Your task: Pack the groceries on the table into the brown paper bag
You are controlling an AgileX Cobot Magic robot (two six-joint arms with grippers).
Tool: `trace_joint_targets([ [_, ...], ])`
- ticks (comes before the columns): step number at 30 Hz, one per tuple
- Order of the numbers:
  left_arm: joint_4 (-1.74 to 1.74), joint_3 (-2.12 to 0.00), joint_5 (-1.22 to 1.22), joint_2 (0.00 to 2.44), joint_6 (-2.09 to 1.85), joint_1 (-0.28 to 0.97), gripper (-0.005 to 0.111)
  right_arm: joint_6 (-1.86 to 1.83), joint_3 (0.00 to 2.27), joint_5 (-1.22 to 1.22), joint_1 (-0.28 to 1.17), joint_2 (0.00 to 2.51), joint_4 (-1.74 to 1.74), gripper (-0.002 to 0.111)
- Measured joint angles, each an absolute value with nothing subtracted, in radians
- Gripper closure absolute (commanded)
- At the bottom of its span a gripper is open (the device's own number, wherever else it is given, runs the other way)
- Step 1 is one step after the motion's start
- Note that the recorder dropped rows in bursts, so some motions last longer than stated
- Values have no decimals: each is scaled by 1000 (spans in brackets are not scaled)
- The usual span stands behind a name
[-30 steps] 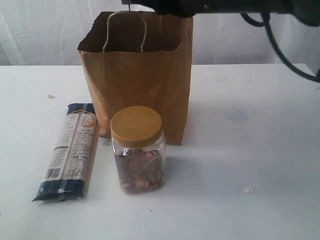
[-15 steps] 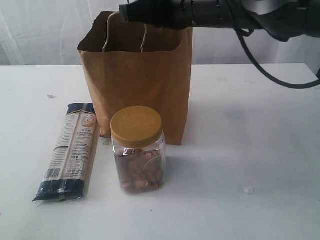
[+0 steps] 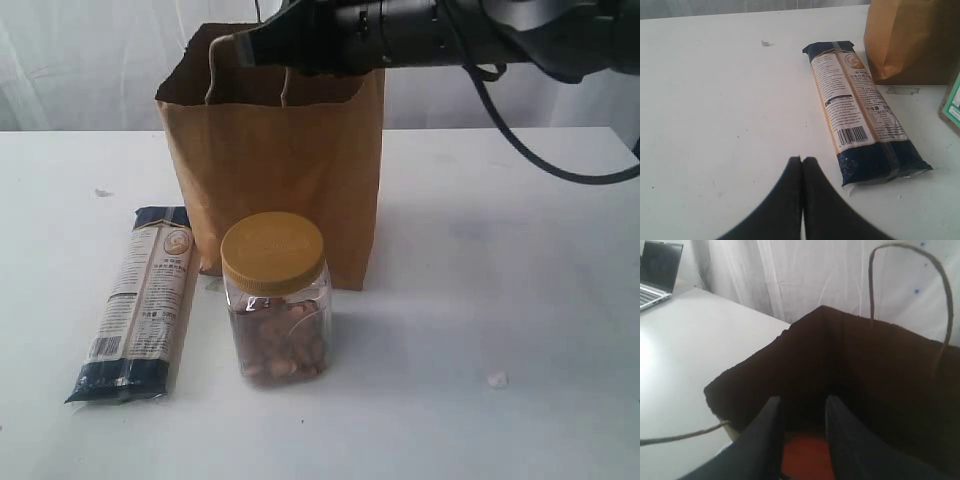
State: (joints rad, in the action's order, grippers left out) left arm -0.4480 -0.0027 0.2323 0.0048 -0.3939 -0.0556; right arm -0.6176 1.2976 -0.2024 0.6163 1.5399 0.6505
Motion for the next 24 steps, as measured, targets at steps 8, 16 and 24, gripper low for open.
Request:
trace_joint_targets([
  [8, -448, -3, 232, 5, -394, -56, 107, -618, 1298, -266, 616, 1534, 604, 80],
  [16, -448, -3, 232, 5, -394, -56, 107, -618, 1298, -273, 509, 1479, 489, 90],
  [24, -448, -3, 232, 5, -394, -56, 107, -613, 1298, -364, 304, 1437, 465, 104],
])
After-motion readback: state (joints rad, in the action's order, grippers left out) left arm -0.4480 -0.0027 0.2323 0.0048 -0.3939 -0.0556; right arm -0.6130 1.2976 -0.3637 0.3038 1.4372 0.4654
